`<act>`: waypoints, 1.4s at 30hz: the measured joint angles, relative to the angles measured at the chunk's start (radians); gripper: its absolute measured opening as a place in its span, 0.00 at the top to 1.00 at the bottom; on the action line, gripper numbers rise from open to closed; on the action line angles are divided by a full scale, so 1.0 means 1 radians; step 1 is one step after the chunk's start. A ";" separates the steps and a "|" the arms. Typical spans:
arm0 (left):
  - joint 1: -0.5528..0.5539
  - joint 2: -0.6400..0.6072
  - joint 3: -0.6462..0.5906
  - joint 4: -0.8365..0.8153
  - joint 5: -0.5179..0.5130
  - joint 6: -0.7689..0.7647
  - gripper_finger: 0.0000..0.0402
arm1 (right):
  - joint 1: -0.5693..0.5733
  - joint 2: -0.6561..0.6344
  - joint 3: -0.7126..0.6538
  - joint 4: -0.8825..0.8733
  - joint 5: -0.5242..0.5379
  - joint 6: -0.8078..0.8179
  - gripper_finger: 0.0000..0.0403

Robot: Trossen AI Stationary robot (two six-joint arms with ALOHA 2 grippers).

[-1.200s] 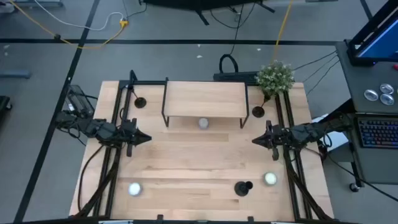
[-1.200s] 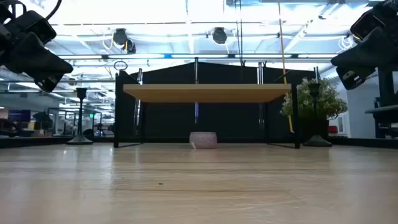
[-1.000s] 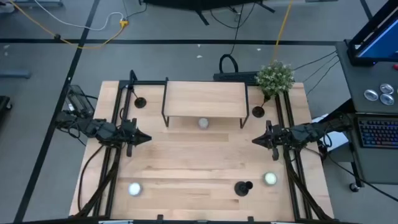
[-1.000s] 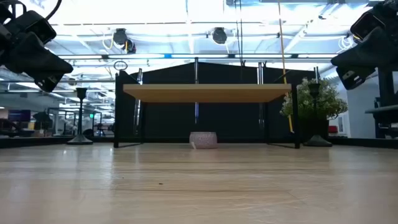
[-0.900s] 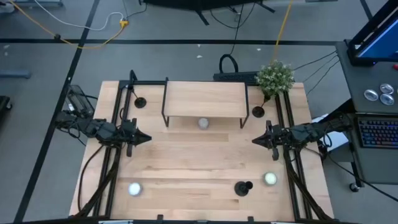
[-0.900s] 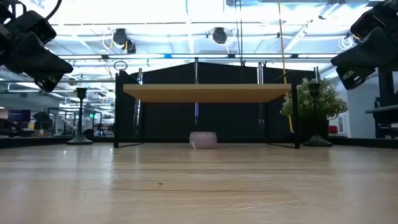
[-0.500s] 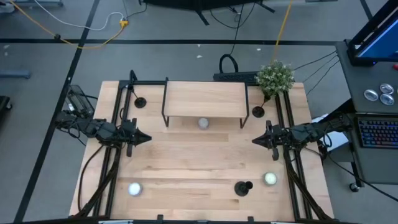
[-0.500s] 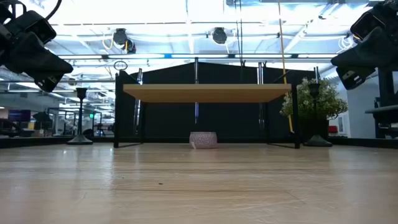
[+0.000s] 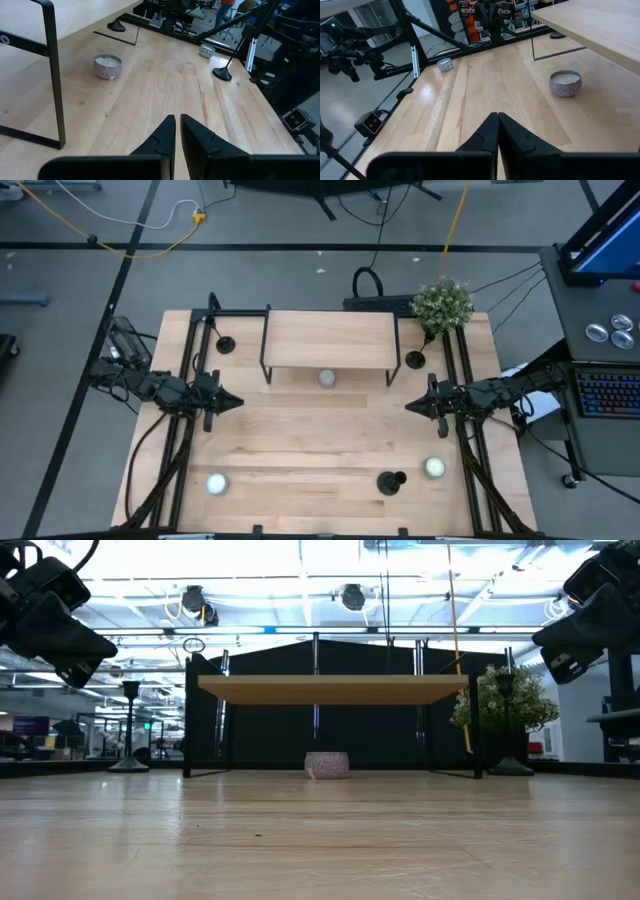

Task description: Pick & Place candle stick holders

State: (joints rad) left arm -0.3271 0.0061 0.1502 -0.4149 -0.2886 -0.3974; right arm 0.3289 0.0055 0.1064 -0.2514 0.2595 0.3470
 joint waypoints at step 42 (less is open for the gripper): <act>0.000 0.000 0.000 0.004 -0.024 0.205 0.92 | 0.000 0.000 0.000 0.000 0.000 0.000 1.00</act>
State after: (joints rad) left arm -0.3270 0.0063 0.1501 -0.4112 -0.3124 -0.1923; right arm 0.3290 0.0058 0.1066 -0.2512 0.2596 0.3469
